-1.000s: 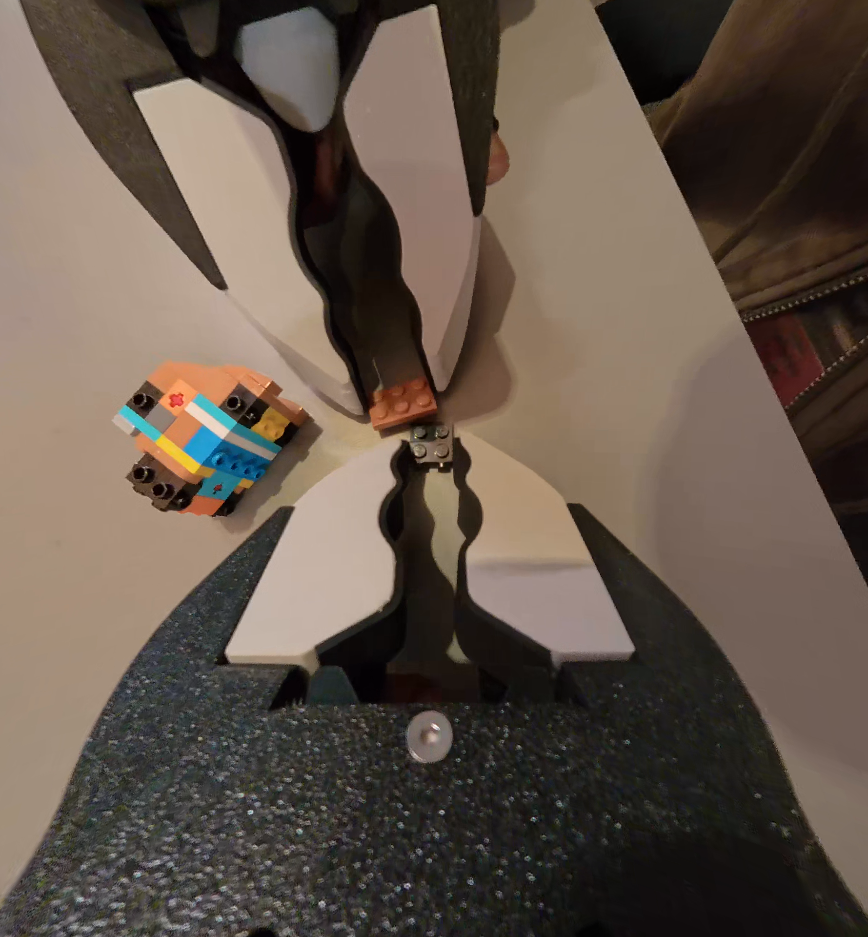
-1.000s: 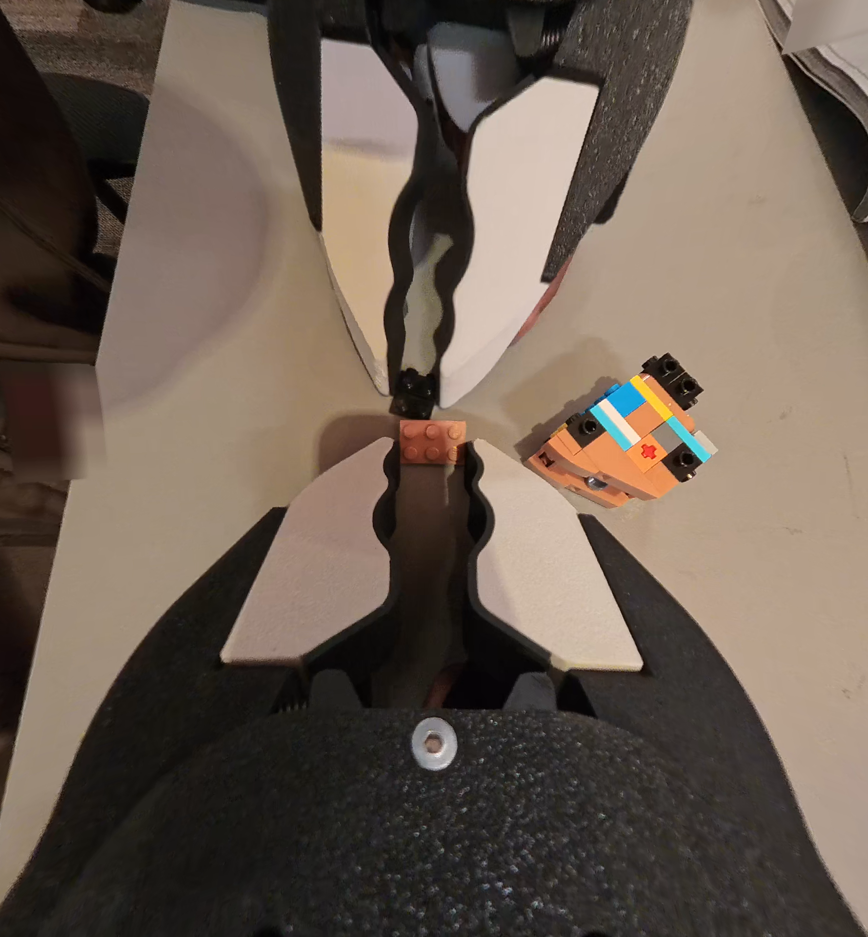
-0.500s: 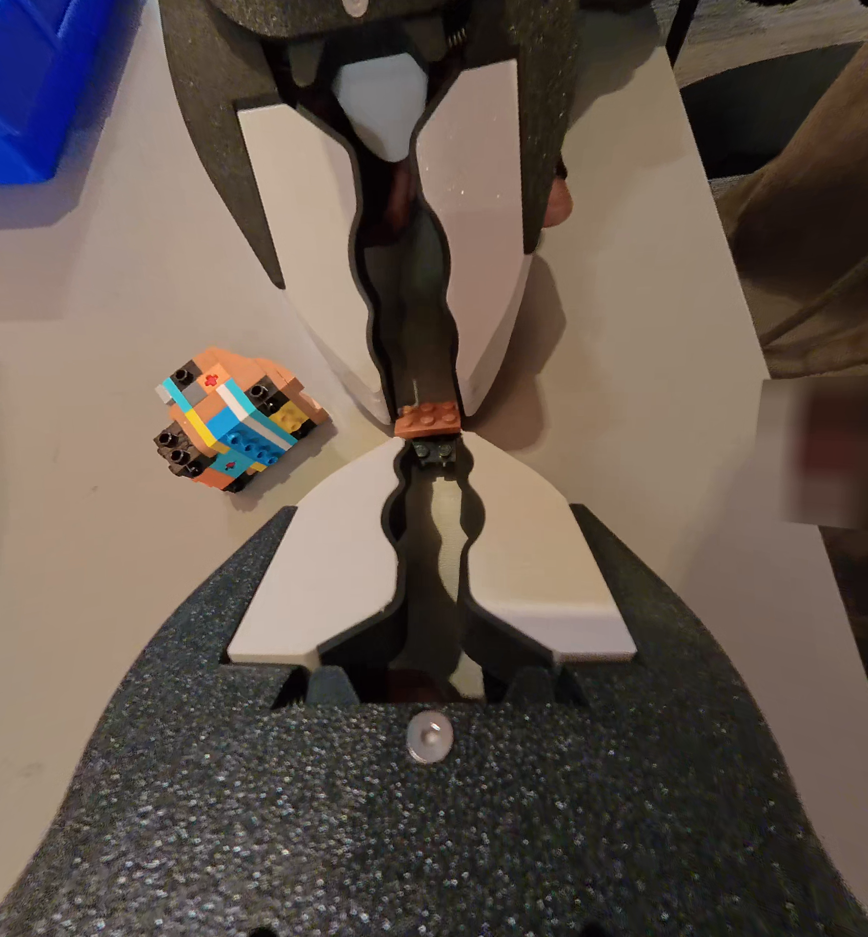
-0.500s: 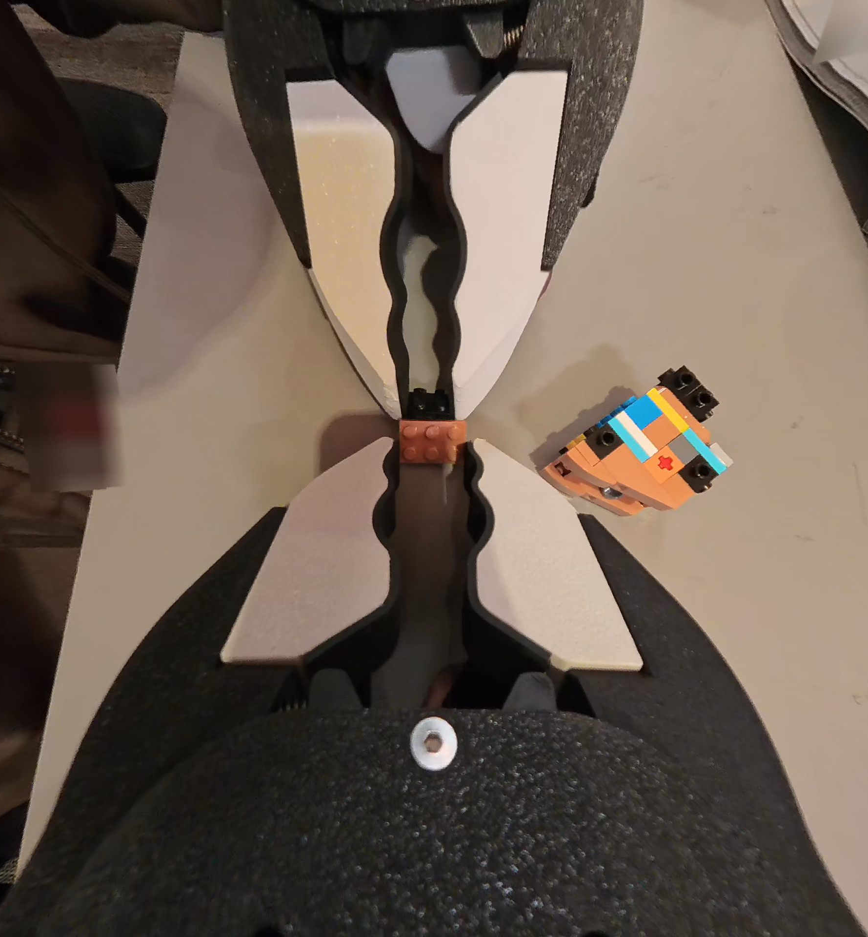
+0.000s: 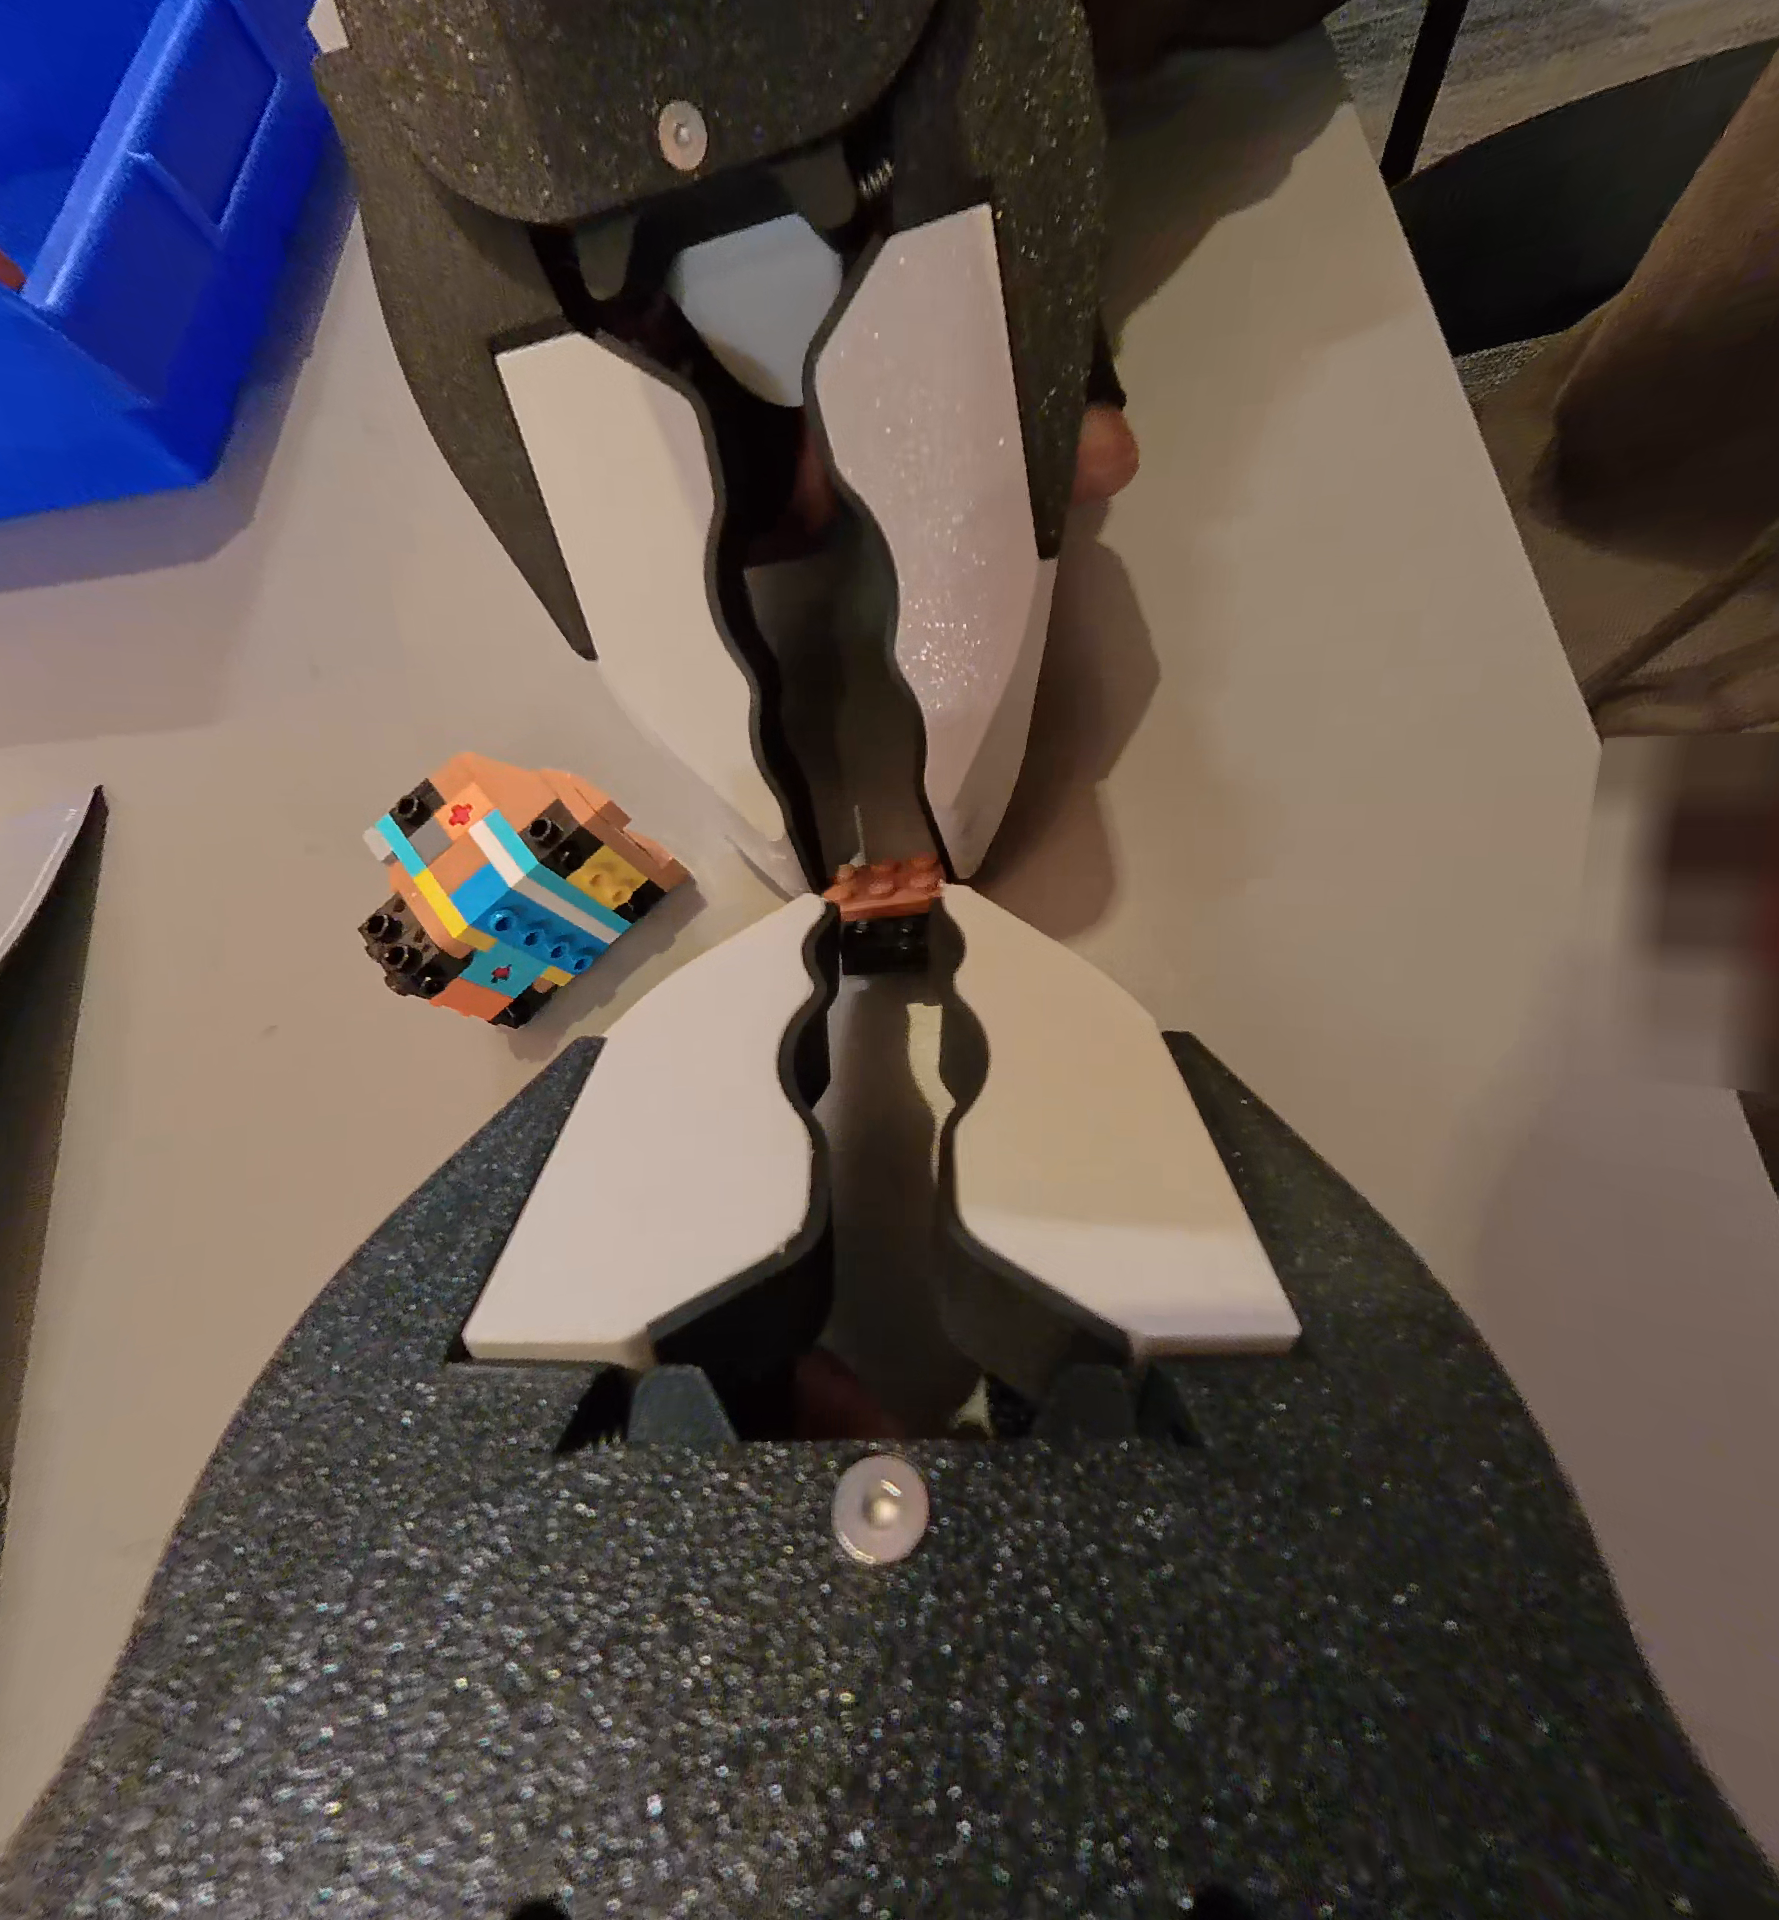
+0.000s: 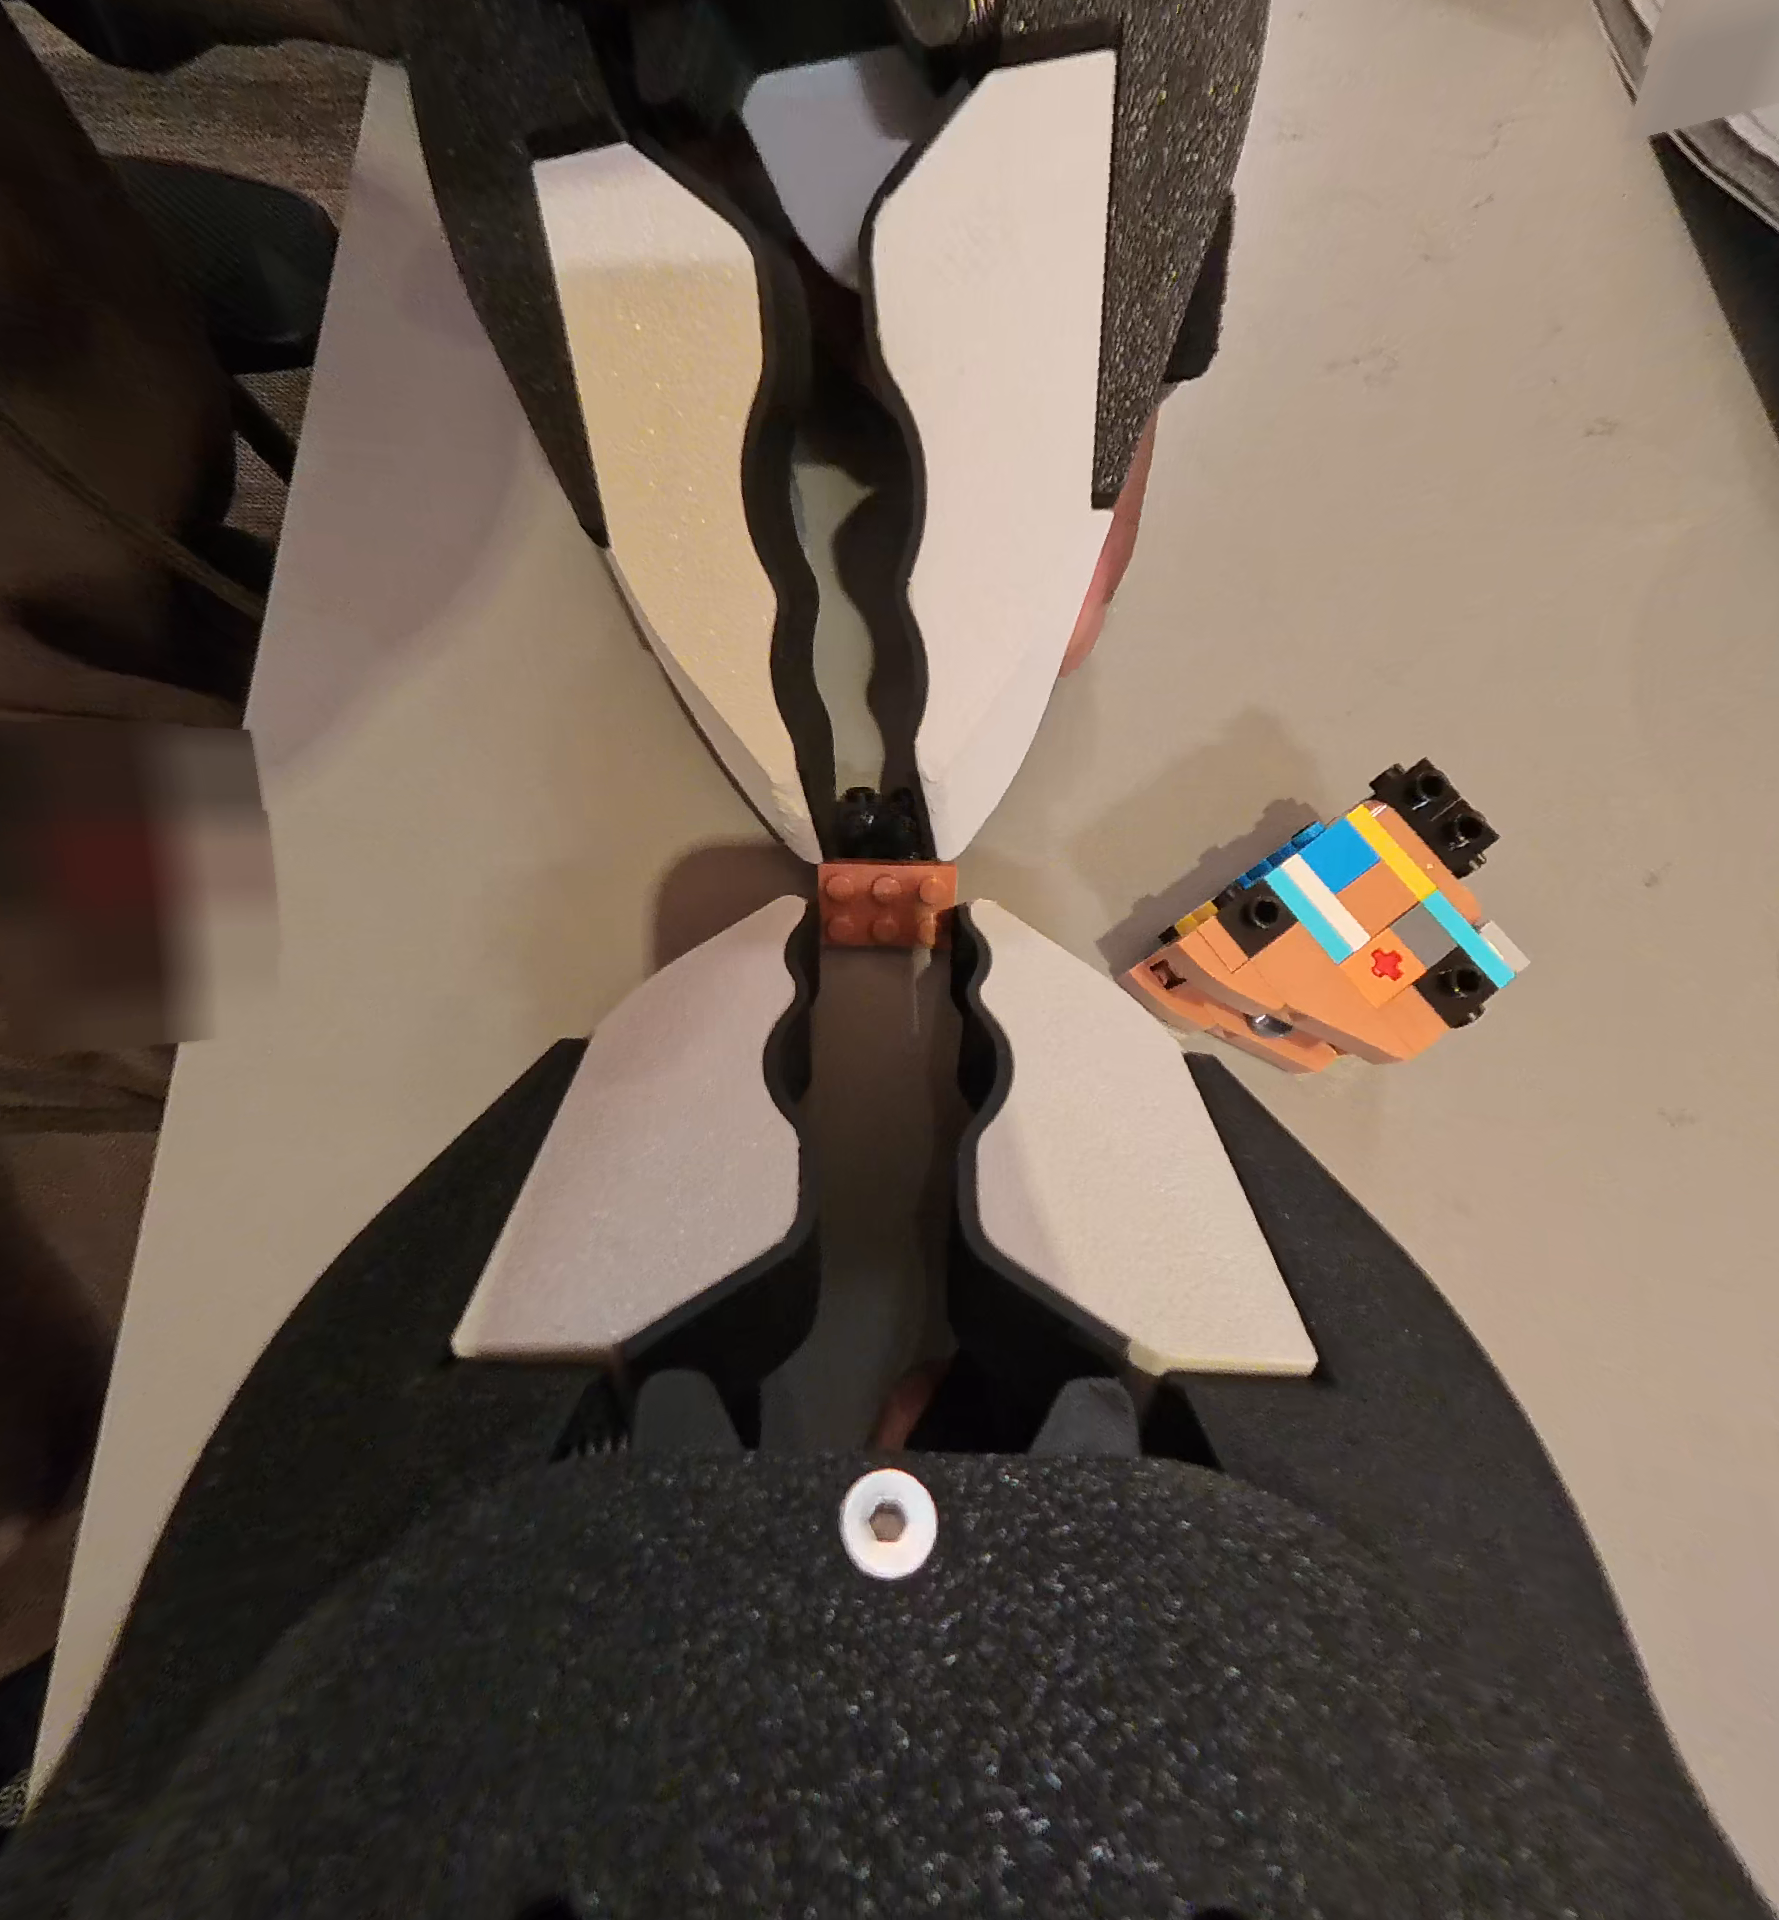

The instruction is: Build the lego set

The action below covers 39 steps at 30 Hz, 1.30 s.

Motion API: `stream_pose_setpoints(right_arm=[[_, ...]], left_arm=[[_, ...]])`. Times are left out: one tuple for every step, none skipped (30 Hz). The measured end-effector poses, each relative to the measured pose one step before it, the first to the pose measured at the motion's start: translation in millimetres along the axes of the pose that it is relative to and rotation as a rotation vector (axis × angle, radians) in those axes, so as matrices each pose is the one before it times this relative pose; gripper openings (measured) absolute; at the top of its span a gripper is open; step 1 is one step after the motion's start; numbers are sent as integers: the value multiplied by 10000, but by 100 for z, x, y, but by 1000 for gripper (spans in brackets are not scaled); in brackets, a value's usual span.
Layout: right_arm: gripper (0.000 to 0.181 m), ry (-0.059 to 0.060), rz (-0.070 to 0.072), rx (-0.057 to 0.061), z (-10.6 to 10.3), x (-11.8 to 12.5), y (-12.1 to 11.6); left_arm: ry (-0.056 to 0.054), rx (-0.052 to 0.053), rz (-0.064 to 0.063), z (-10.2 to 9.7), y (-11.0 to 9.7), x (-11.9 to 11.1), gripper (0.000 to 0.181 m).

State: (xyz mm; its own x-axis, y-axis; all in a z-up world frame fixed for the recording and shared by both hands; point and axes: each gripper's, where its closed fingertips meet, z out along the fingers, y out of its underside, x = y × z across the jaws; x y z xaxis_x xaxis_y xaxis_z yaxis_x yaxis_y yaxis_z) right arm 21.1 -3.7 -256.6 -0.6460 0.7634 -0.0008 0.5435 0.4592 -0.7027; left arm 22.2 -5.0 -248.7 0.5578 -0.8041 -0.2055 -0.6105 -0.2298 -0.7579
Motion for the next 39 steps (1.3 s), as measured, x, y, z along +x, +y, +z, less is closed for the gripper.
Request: stream_pose_setpoints(right_arm=[[23,-3,3,1,23,0,-10],[23,1,-6,-3,22,-5,-21],[23,4,-11,-3,22,3,-20],[23,4,-7,1,32,0,-18],[23,5,-7,7,22,11,-12],[23,5,-5,6,19,1,-22],[23,3,-5,4,7,-1,-9],[23,2,-3,6,4,6,-8],[23,1,-1,3,2,2,-4],[23,0,0,2,1,0,-3],[23,1,0,2,-1,2,14],[23,4,2,2,2,3,-3],[23,9,5,3,-7,24,6],[23,4,7,4,-2,9,0],[23,2,9,3,-2,18,0],[23,-1,11,5,-13,7,-4],[23,-2,10,10,-9,6,-11],[23,-8,13,7,-4,-5,0],[23,-5,15,5,-7,4,-10],[23,1,16,11,-13,13,-8],[23,3,16,15,-18,1,-19],[23,7,13,18,-14,2,-11],[23,14,17,11,-27,9,-8],[23,12,14,7,-5,7,0],[23,2,17,8,-6,-2,-13],[23,-9,20,-2,-2,-26,3],[23,-2,3,-8,8,-29,-2],[23,-2,-6,-14,28,-23,9],[24,-13,-9,-23,31,-51,11],[23,-1,-15,-30,23,-28,38],[24,14,-7,-29,8,14,37],[23,-2,9,20,-26,7,-28],[23,-21,16,28,-38,-21,-35],[23,-13,1,30,-17,-17,-57],[23,5,-14,-3,-8,-13,-18],[23,-8,-21,-14,15,-27,8],[23,-13,-12,-9,26,-39,7],[24,-7,-5,-7,37,-28,24],[24,2,-11,-6,30,-26,16]], left_arm=[[-1,-2,56,0,19,-7,15],[1,34,62,-20,-19,-6,15],[17,14,34,-6,6,6,15],[17,9,7,-16,17,-19,15],[22,7,-6,-13,22,-24,15],[34,-3,-11,-14,28,1,15],[46,-7,-4,0,29,24,15],[51,-2,1,-20,19,12,15],[47,-1,5,-25,38,-5,16],[40,11,14,-33,33,-9,17],[52,8,18,-59,44,-1,18],[29,16,32,-57,41,-8,19],[21,26,30,-90,49,-22,21],[34,8,22,-108,88,5,23],[57,2,10,-137,111,14,25],[114,4,-3,-162,138,63,27],[156,1,-32,-159,168,66,29],[199,-40,-75,-137,206,71,30],[163,-71,-93,-90,195,-13,32],[58,-57,-102,-10,132,-164,32],[74,-59,-120,57,74,-150,33],[143,-79,-112,111,39,-24,32],[136,-69,-74,153,-9,13,32],[124,-58,-36,158,-47,44,31],[127,-62,-19,157,-68,101,29],[141,-70,-30,169,-67,170,25],[114,-52,-57,175,-87,147,20],[37,1,-95,186,-145,59,16],[-81,3,-62,129,-122,-71,16],[-127,-8,-61,71,-76,-104,16],[-201,18,-73,35,-60,-185,16],[-178,81,-40,-15,-86,-115,16],[-165,64,31,-49,-51,-71,16],[-165,63,97,-61,-40,-21,16],[-137,45,75,-55,-35,-12,16],[-73,19,18,-44,-6,33,16],[-52,11,14,-35,5,48,16],[-57,15,21,-40,-7,35,16],[-46,14,25,-24,-5,30,16]])
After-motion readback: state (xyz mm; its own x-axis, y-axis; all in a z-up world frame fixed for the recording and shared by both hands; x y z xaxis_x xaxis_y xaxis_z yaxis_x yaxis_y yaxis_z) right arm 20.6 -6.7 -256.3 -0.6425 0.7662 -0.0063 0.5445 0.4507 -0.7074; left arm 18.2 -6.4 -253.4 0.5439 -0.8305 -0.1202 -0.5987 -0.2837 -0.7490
